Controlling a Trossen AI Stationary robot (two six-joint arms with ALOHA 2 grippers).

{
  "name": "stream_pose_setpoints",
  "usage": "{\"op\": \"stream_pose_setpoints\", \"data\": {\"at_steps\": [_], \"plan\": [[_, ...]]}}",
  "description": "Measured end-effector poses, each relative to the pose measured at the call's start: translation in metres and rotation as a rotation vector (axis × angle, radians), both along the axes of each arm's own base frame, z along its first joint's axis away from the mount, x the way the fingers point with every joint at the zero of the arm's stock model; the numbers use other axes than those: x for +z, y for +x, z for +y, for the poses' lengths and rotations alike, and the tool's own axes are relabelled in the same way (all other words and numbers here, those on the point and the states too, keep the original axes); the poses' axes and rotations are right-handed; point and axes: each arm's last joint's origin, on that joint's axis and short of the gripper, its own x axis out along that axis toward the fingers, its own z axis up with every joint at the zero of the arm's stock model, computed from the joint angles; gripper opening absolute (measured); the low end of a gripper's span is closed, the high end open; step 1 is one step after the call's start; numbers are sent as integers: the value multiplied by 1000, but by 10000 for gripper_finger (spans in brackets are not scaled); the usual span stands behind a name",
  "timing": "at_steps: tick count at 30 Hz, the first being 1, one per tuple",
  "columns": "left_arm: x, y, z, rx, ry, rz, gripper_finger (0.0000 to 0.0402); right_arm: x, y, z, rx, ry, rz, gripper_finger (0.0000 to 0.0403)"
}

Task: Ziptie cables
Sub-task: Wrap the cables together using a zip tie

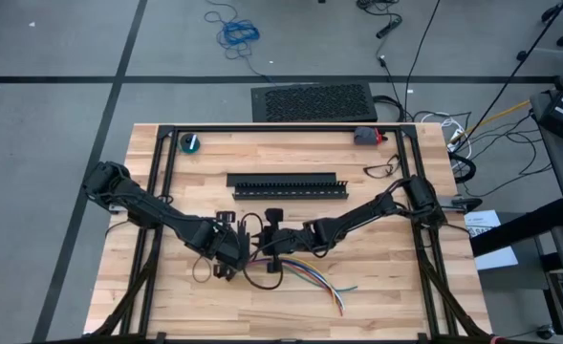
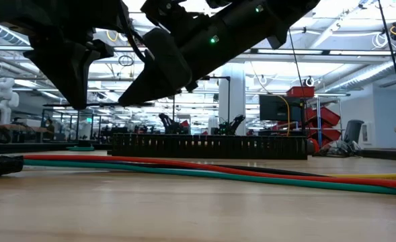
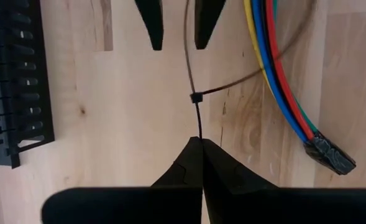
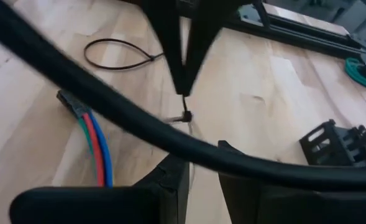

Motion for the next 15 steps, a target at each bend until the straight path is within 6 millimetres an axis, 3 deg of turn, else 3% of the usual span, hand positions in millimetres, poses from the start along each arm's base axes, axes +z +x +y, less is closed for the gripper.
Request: {"op": "stream_pose_setpoints", "data": {"at_steps": [15], "plan": [[0,1,-1,-21,5,-10,0,-2,-1,-3,5,-20,32,61]]}}
